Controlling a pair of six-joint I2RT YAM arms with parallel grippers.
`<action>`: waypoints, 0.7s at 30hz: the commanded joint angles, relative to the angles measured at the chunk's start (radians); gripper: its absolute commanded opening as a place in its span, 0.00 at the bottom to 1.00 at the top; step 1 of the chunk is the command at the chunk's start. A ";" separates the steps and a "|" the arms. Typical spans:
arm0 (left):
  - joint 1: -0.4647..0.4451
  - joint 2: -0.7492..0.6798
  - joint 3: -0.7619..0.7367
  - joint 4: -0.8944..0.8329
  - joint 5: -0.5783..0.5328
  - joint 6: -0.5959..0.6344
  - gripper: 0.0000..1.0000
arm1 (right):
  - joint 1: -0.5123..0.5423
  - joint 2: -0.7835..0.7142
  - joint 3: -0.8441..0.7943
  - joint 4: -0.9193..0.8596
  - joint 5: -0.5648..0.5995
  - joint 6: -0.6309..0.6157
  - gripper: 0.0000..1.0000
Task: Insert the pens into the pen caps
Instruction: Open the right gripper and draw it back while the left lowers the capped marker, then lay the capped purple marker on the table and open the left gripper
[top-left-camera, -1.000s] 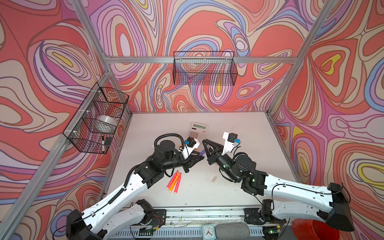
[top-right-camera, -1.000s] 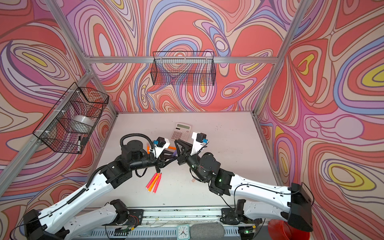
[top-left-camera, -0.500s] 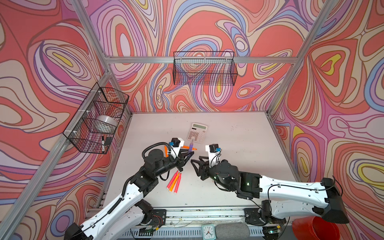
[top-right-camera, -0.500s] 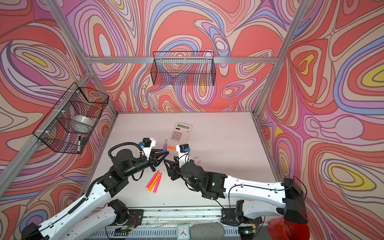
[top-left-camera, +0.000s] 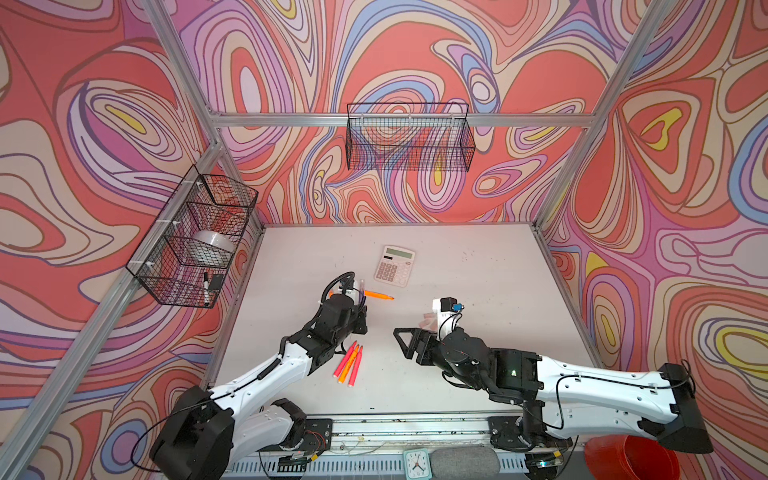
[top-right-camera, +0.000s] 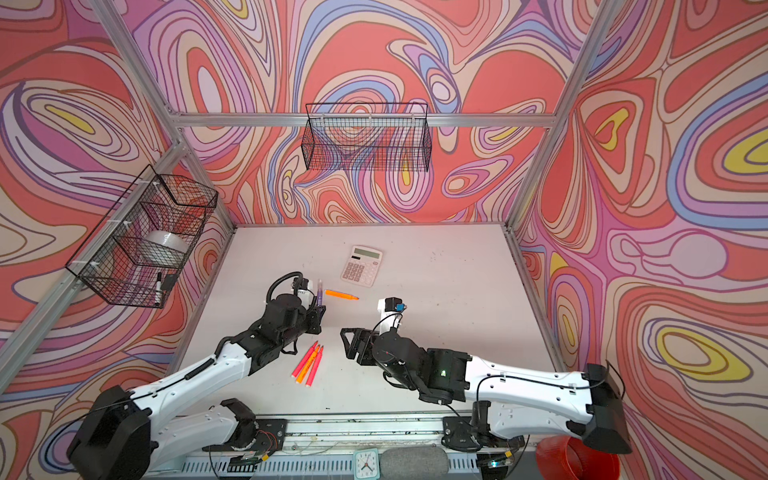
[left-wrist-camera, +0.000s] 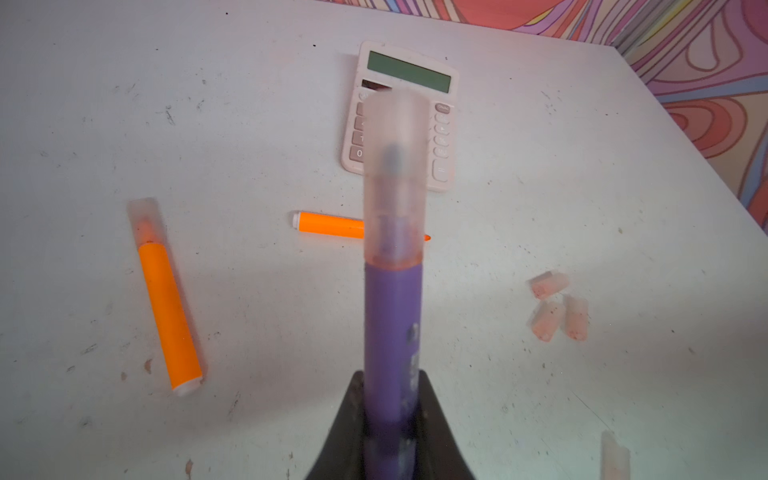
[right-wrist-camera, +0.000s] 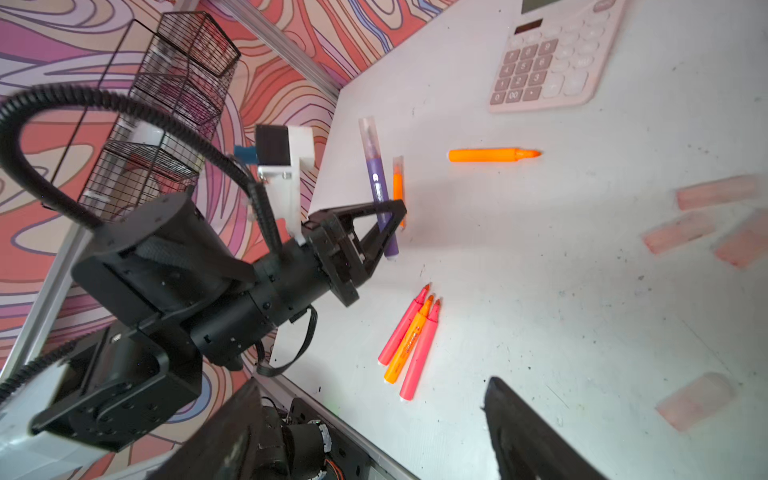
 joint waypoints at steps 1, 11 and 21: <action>0.015 0.099 0.075 -0.044 -0.058 -0.074 0.00 | 0.002 0.041 0.025 -0.041 -0.024 0.040 0.87; 0.077 0.342 0.189 -0.122 -0.105 -0.164 0.00 | 0.002 0.080 0.017 -0.024 0.001 -0.005 0.85; 0.122 0.457 0.259 -0.249 -0.159 -0.217 0.00 | 0.003 0.026 -0.022 0.039 -0.055 -0.032 0.86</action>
